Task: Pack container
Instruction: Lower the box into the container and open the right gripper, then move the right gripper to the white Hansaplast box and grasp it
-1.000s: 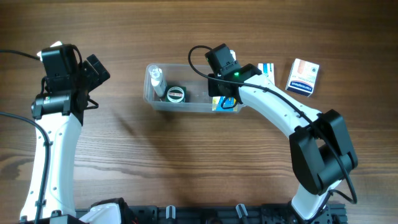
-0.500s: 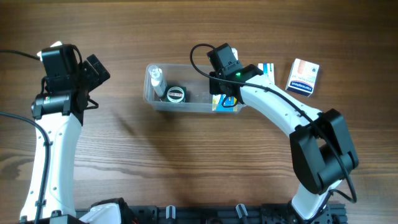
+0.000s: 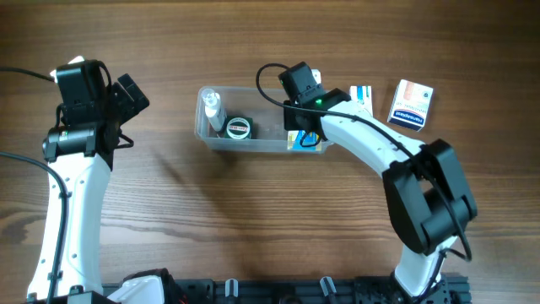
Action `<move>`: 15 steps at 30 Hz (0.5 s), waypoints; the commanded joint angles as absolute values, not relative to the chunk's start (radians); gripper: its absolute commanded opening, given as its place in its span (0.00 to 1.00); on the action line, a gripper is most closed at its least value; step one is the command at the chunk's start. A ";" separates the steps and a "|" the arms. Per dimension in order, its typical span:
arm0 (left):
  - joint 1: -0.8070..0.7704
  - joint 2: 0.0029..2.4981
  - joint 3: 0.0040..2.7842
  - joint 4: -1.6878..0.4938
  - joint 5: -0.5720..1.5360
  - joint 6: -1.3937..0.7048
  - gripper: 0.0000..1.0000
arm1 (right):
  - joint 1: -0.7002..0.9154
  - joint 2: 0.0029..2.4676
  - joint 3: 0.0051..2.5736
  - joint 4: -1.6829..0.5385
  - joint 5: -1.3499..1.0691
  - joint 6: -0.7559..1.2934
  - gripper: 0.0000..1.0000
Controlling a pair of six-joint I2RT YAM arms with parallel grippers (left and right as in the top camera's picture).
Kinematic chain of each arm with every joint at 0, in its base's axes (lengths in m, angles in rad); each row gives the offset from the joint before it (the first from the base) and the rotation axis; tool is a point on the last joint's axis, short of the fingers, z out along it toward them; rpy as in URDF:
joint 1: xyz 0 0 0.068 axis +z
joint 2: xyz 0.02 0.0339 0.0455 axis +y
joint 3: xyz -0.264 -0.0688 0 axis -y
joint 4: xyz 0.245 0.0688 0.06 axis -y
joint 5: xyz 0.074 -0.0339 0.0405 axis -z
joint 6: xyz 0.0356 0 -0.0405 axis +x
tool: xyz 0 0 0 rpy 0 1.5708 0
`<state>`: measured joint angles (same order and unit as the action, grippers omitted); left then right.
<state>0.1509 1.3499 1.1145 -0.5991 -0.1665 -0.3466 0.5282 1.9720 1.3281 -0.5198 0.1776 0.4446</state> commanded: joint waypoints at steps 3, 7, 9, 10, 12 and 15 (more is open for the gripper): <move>0.155 1.341 1.128 -0.595 -0.165 -0.349 1.00 | 0.524 1.987 1.316 -0.517 0.198 0.445 0.04; 0.155 1.341 1.128 -0.595 -0.165 -0.349 1.00 | 0.524 1.976 1.322 -0.518 0.191 0.442 0.04; 0.155 1.341 1.128 -0.595 -0.165 -0.349 1.00 | 0.524 1.954 1.328 -0.523 0.179 0.426 0.04; 0.155 1.341 1.128 -0.595 -0.165 -0.349 1.00 | 0.524 1.944 1.328 -0.524 0.175 0.420 0.04; 0.155 1.341 1.128 -0.595 -0.165 -0.349 1.00 | 0.524 1.910 1.328 -0.528 0.175 0.419 0.04; 0.155 1.341 1.128 -0.595 -0.165 -0.349 1.00 | 0.524 1.872 1.328 -0.546 0.175 0.418 0.04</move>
<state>0.1509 1.3499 1.1145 -0.5991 -0.1665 -0.3462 0.5282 1.9430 1.3281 -0.5369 0.1768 0.4332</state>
